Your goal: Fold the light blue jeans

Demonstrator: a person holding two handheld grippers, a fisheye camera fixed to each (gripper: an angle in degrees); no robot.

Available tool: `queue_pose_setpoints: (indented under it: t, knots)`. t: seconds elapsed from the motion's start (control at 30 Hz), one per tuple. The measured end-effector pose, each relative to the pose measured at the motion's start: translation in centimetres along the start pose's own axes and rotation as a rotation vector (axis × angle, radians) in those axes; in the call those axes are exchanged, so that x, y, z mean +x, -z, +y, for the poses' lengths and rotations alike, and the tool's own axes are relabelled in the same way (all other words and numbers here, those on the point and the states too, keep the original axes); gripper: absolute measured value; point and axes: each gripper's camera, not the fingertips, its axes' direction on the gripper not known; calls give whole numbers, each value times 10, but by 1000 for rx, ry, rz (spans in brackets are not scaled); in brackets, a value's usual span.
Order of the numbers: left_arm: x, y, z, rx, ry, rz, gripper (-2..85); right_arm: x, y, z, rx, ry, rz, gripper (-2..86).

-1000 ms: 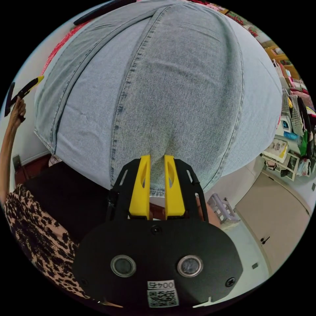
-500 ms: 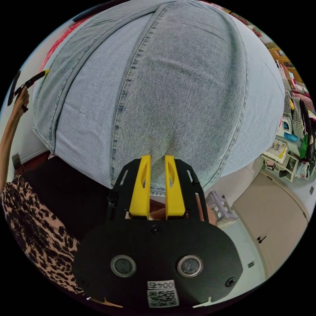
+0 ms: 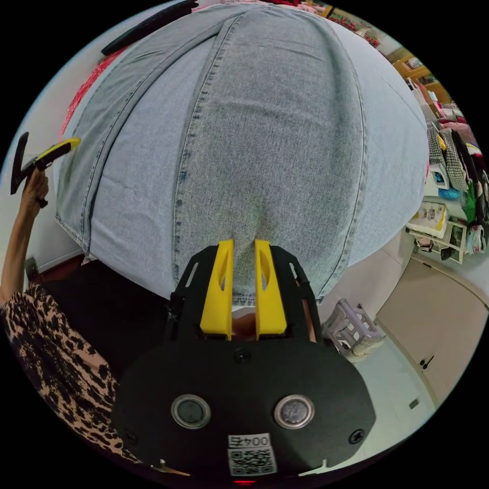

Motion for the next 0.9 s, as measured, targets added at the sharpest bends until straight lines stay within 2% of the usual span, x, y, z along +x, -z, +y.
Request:
queue_pose_setpoints:
  t: [0.33, 0.53, 0.73, 0.9]
  knots:
    - [2, 1, -25, -44, -45, -25, 16, 16, 2, 32, 82, 4, 6, 73]
    - [7, 6, -32, 0, -57, -53, 13, 31, 3, 50, 114, -20, -15, 82]
    - [2, 11, -40, 30, -25, -10, 12, 51, 9, 73, 196, -78, -215, 136]
    - [0, 14, -51, 30, -22, 21, 11, 76, 27, 86, 418, -183, -328, 137]
